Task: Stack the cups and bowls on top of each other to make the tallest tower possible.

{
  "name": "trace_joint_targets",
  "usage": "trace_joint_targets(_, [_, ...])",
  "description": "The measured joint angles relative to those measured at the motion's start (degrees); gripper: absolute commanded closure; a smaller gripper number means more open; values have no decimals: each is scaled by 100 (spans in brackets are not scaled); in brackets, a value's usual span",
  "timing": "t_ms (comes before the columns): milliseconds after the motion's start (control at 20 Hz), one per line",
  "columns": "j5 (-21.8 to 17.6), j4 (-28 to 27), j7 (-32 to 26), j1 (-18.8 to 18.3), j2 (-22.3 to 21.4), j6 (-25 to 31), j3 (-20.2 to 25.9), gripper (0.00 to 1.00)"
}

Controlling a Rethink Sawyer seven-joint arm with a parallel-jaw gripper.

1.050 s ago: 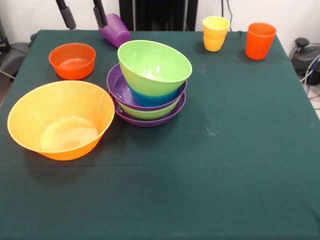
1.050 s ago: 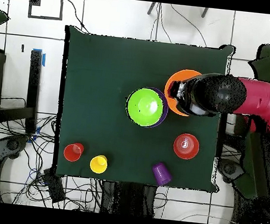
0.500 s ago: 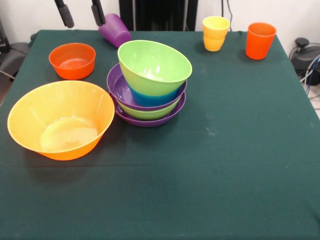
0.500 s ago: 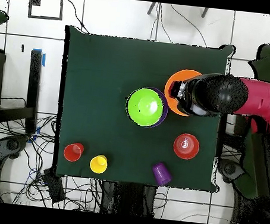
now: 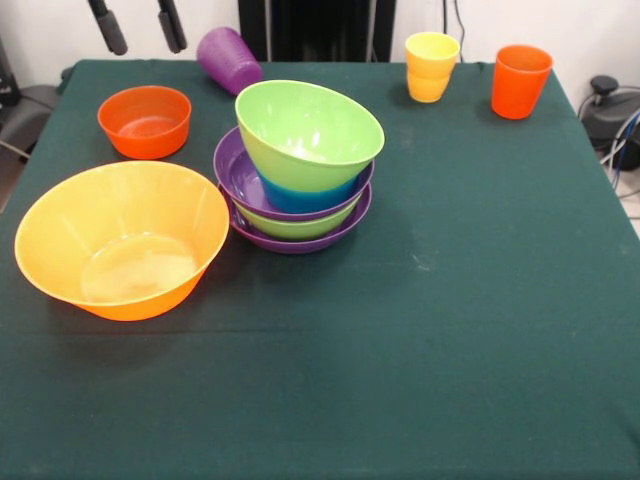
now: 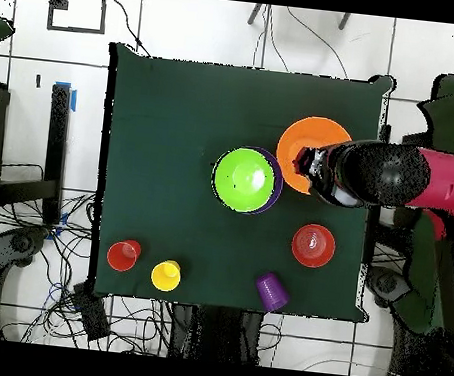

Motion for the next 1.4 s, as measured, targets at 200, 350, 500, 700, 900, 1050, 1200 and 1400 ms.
trace_joint_targets(200, [-58,44,0,-86,51,-127,-12,0])
trace_joint_targets(350, [-138,70,0,-116,73,-234,-20,0])
trace_joint_targets(500, [-202,175,0,-136,79,-407,-26,0])
trace_joint_targets(700, [-216,358,0,-146,122,-693,-31,0])
trace_joint_targets(900, [-228,489,0,-146,183,-906,-46,0])
trace_joint_targets(1050, [-246,627,0,-146,198,-1054,-79,0])
trace_joint_targets(1200, [-263,712,0,-146,201,-1143,-120,0])
trace_joint_targets(1400, [-339,774,0,-146,201,-1241,-194,0])
